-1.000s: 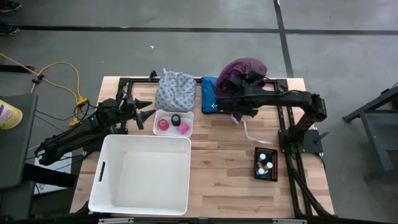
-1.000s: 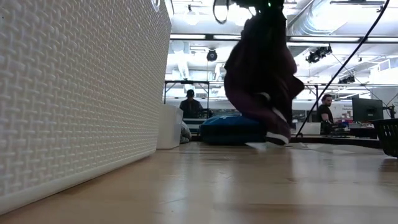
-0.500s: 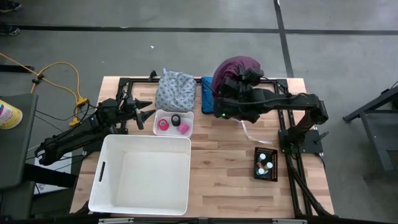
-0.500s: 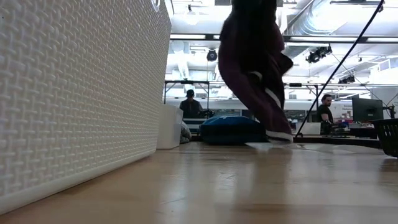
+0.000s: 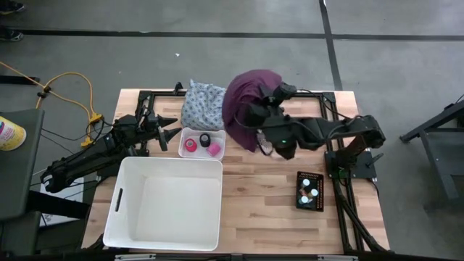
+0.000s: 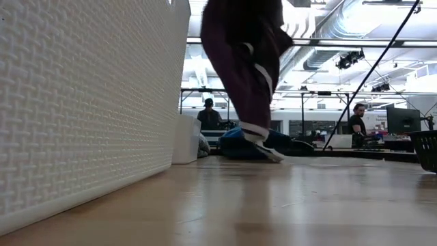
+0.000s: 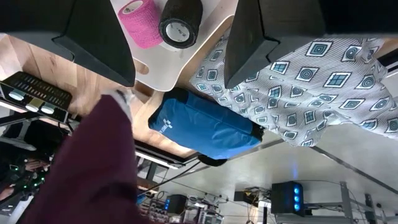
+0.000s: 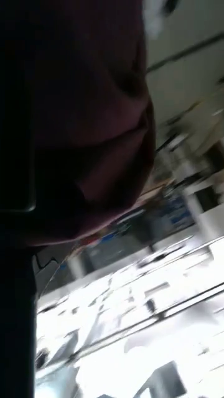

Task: Pick & place medical supplies in basket/bin
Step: Put the violet patient gown into the white laundry organizer

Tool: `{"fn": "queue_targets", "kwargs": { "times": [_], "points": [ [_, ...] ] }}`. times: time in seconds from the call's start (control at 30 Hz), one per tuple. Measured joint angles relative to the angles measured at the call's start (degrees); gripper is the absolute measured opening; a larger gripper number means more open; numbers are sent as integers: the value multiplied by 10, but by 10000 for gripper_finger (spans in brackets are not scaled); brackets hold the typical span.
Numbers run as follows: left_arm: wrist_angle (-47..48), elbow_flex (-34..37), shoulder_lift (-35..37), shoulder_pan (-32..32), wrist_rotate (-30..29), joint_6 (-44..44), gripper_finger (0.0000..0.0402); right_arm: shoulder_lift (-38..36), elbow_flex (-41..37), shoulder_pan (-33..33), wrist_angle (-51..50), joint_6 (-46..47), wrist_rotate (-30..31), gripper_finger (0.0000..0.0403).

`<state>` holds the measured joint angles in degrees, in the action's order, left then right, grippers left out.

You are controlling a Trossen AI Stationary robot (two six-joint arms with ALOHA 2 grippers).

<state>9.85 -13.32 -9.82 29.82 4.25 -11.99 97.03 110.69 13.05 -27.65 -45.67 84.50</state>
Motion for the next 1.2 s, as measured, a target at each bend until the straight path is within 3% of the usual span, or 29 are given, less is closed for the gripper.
{"fn": "queue_targets", "kwargs": {
  "times": [0.27,0.77,1.2],
  "points": [
    [0,0,0,0,0,0,240,0,0,38,137,-99,-142,3],
    [0,0,0,0,0,0,240,2,0,18,151,-102,-459,3],
    [0,0,0,0,0,0,240,32,0,16,305,-99,-682,3]
  ]
}}
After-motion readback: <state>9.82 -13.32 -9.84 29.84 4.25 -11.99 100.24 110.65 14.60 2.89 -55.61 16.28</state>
